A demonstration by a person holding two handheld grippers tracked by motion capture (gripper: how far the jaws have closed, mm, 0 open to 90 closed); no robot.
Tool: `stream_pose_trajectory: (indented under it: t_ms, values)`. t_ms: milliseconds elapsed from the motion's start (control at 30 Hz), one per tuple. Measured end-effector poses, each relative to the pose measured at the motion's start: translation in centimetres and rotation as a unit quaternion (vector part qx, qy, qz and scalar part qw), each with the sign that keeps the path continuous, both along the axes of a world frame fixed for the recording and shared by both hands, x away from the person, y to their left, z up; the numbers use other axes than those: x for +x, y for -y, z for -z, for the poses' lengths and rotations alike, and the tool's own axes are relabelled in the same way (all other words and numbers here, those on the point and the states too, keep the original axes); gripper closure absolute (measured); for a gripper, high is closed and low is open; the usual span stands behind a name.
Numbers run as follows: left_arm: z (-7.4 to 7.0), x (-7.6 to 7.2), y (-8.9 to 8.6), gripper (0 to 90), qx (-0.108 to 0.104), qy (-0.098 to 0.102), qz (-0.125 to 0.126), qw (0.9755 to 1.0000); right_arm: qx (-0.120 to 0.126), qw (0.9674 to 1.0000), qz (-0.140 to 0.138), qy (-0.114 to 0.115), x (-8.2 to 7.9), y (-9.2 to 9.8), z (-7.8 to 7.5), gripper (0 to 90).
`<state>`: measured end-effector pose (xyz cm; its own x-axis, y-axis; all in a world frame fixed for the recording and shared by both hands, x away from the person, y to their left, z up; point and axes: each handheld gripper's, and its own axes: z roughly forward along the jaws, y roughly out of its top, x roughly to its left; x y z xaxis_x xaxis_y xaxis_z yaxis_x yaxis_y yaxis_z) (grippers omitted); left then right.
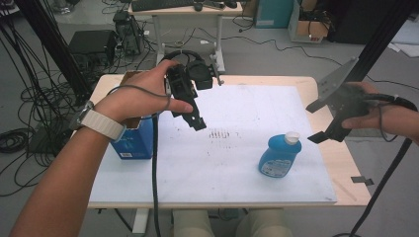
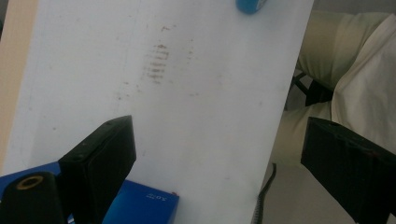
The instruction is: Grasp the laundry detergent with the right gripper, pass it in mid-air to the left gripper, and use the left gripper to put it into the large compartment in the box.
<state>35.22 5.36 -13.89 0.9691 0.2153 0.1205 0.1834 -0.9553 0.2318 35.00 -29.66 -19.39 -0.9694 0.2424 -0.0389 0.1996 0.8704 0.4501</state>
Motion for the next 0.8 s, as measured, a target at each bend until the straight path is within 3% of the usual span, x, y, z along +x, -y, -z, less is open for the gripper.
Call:
stream_pose_trajectory:
  t_ms: [600, 667, 800]
  values:
    - [0.2, 0.2, 0.1, 10.5, 0.001, -0.001, 0.002, 1.0, 0.01, 0.9999, 0.009, -0.003, -0.9, 0.3, 1.9, 5.0]
    - [0.3, 0.2, 0.1, 10.5, 0.001, -0.002, 0.001, 1.0, 0.02, 0.9994, 0.024, -0.011, -1.2, 0.2, 2.1, 5.2]
    - [0.3, 0.2, 0.0, 10.5, 0.0, -0.002, 0.001, 1.0, 0.021, 0.9993, 0.028, -0.013, -1.3, 0.3, 2.5, 5.0]
